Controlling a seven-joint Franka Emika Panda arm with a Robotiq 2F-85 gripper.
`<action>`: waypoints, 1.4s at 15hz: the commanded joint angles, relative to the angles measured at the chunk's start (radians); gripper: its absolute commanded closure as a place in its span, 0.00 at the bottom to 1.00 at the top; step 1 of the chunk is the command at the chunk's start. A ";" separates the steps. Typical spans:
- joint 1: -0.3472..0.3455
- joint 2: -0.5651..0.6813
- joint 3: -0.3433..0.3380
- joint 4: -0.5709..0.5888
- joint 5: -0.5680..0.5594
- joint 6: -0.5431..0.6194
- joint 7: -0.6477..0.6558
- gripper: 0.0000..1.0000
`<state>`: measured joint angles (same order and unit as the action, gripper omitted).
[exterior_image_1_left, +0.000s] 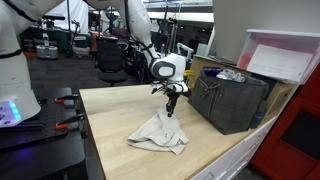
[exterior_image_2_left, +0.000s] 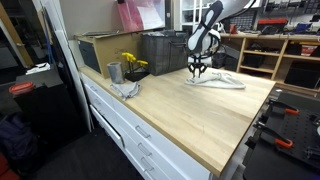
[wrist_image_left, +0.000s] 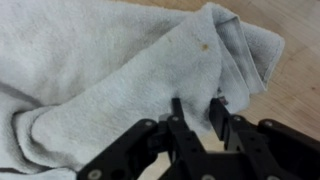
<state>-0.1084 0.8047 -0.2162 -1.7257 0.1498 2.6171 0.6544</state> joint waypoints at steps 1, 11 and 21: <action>0.000 0.005 -0.007 0.026 0.011 -0.011 -0.027 0.95; 0.010 -0.001 -0.053 0.085 0.031 -0.036 0.070 0.99; 0.048 0.017 -0.154 0.196 -0.012 -0.033 0.321 0.99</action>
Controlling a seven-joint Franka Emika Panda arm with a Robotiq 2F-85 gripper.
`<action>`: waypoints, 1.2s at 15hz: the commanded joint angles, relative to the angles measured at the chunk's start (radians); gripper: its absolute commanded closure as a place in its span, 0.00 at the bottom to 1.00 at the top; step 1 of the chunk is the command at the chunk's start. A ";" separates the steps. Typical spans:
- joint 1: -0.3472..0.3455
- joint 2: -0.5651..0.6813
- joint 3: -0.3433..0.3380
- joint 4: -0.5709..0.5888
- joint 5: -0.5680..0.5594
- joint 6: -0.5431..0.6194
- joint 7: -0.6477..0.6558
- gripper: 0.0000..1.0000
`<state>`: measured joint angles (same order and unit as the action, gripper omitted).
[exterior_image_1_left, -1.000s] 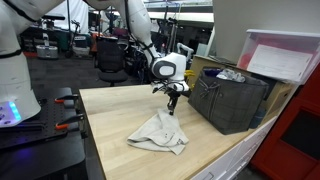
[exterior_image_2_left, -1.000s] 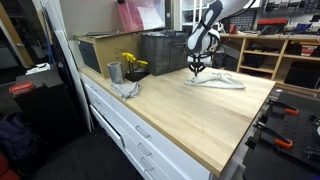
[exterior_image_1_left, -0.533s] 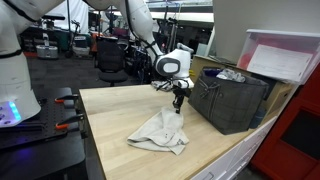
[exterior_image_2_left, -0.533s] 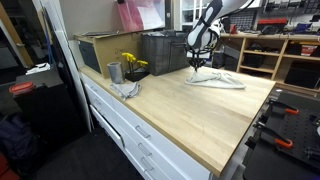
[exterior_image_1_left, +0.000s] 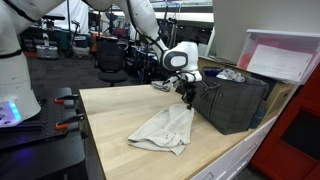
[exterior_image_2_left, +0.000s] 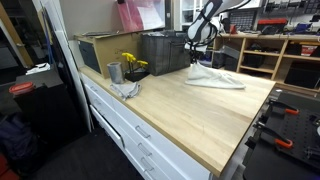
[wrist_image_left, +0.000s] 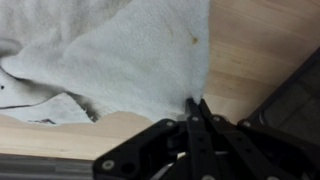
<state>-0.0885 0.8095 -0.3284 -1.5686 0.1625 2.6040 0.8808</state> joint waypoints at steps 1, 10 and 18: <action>0.039 0.008 -0.055 0.040 -0.033 -0.011 0.124 0.99; 0.139 0.009 -0.176 0.053 -0.204 -0.043 0.364 0.51; 0.105 -0.097 0.001 -0.118 -0.221 0.023 0.244 0.00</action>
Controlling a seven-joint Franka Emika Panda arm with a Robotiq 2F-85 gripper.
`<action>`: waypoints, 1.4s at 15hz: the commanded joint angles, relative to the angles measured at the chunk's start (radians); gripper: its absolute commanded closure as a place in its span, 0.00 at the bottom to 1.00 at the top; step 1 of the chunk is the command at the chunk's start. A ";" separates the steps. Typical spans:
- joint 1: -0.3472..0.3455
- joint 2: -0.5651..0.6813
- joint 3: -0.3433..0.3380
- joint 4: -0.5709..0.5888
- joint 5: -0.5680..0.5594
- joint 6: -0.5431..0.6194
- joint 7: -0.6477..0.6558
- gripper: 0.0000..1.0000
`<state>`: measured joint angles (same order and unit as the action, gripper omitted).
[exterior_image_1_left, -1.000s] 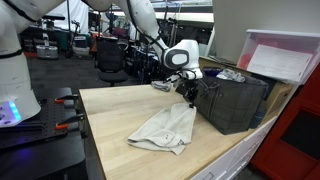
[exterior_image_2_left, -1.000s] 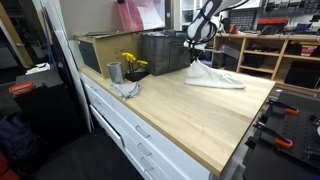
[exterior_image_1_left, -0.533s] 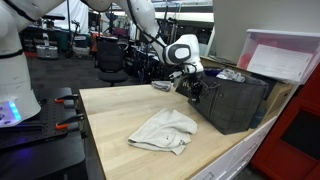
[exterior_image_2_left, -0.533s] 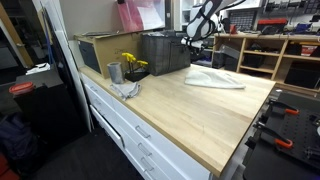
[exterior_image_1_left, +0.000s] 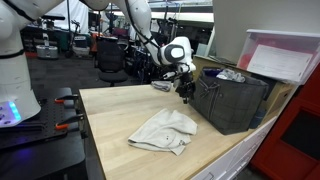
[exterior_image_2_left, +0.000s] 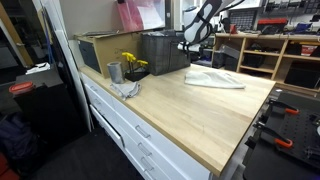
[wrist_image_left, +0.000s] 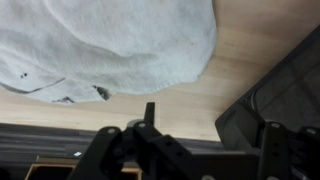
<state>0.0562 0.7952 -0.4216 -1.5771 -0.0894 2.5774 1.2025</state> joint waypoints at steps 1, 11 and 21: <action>-0.072 -0.093 0.152 -0.135 0.061 0.077 -0.130 0.00; -0.193 -0.075 0.305 -0.228 0.271 0.001 -0.569 0.00; -0.148 -0.039 0.262 -0.196 0.261 -0.053 -0.625 0.24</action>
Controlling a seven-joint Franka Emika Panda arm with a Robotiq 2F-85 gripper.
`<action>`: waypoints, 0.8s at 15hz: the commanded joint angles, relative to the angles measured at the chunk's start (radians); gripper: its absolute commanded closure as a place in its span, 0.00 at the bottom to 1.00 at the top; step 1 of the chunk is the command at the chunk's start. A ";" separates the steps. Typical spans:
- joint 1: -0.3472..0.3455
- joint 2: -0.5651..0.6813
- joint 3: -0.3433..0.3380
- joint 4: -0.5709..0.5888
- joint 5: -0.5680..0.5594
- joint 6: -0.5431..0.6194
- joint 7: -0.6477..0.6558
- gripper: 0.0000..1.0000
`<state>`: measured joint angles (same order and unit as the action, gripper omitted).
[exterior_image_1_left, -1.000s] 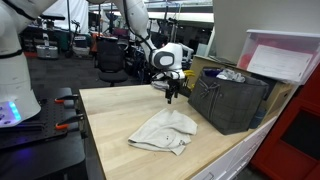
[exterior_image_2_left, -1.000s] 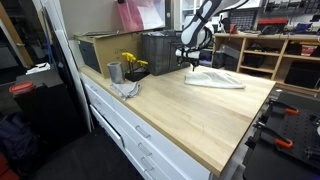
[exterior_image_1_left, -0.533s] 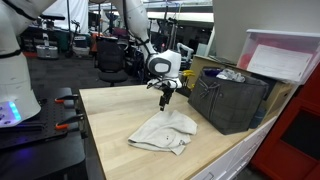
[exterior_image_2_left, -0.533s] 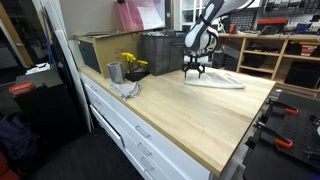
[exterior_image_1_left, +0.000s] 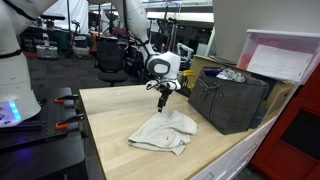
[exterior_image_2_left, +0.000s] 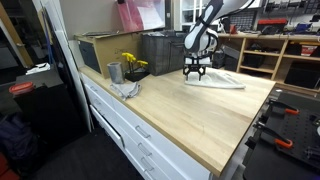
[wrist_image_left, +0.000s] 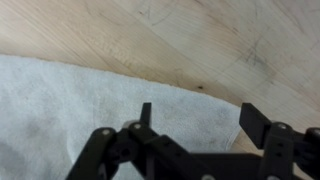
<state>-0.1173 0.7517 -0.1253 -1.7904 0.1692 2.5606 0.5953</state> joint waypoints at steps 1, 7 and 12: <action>0.035 0.008 -0.044 0.017 -0.002 -0.034 -0.012 0.21; 0.087 0.043 -0.091 0.032 -0.037 -0.023 -0.003 0.00; 0.101 0.076 -0.091 0.053 -0.038 -0.018 -0.007 0.46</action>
<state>-0.0258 0.8111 -0.2050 -1.7639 0.1356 2.5595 0.5953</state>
